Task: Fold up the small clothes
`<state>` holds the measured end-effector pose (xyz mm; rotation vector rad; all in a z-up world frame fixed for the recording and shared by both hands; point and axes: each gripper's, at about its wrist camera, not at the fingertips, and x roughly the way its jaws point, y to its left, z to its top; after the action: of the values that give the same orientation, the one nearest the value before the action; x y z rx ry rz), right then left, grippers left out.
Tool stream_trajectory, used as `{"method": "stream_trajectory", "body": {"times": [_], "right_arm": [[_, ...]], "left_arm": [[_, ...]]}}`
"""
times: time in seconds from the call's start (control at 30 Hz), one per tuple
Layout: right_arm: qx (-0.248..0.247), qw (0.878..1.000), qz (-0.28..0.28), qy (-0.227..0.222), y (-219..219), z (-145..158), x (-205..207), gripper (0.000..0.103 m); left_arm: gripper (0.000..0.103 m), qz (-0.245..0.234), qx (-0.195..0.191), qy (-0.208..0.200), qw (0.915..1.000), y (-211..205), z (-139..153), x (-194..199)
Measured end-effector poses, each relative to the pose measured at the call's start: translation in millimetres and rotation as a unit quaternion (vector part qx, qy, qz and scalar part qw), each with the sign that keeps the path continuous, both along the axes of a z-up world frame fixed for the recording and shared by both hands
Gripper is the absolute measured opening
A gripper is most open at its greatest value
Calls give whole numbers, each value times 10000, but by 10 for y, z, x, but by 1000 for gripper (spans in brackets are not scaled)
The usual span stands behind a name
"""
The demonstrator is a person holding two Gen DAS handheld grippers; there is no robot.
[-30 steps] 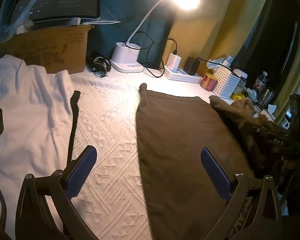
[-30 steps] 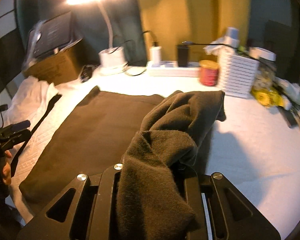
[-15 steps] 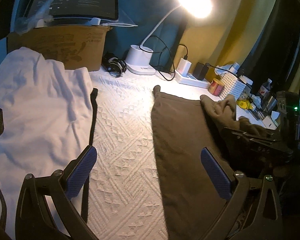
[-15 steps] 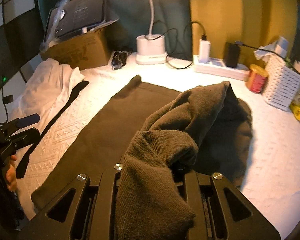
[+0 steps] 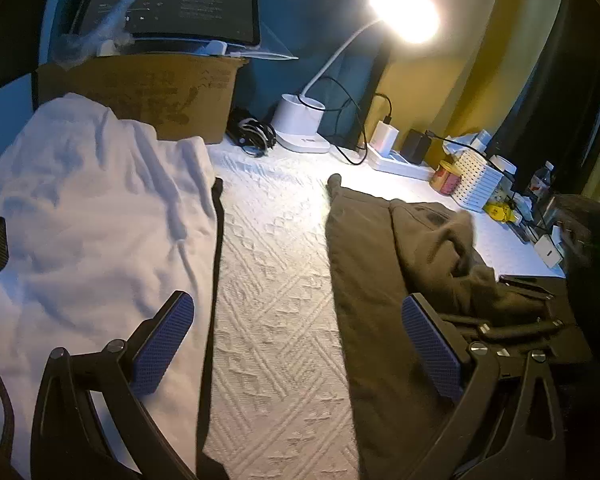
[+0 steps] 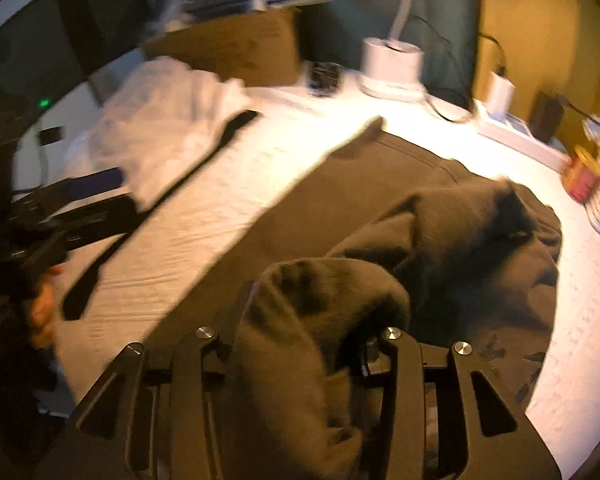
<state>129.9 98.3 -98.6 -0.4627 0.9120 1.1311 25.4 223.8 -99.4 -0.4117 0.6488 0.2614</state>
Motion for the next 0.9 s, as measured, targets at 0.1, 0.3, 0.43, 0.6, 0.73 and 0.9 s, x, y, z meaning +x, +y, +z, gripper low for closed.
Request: {"method": "stream_trajectory", "body": {"times": [0.1, 0.3, 0.43, 0.6, 0.73, 0.9], "right_arm": [[6, 9994, 347, 17, 23, 41, -197, 62], [-261, 9975, 656, -10, 24, -149, -503, 77], [-25, 9975, 699, 44, -121, -50, -558, 77], [398, 9974, 602, -53, -382, 208, -543, 77], [487, 9982, 282, -220, -667, 301, -445, 77], [391, 9981, -331, -329, -1019, 240, -249, 77]], "left_arm": [[102, 84, 39, 6, 10000, 22, 28, -40], [102, 157, 151, -31, 9998, -7, 116, -131], [102, 128, 233, -50, 9996, -77, 182, -180], [102, -233, 87, -176, 9995, -223, 220, -141], [102, -671, -336, -204, 9970, -331, 131, -65], [84, -1355, -456, -58, 9897, -677, 26, 30]]}}
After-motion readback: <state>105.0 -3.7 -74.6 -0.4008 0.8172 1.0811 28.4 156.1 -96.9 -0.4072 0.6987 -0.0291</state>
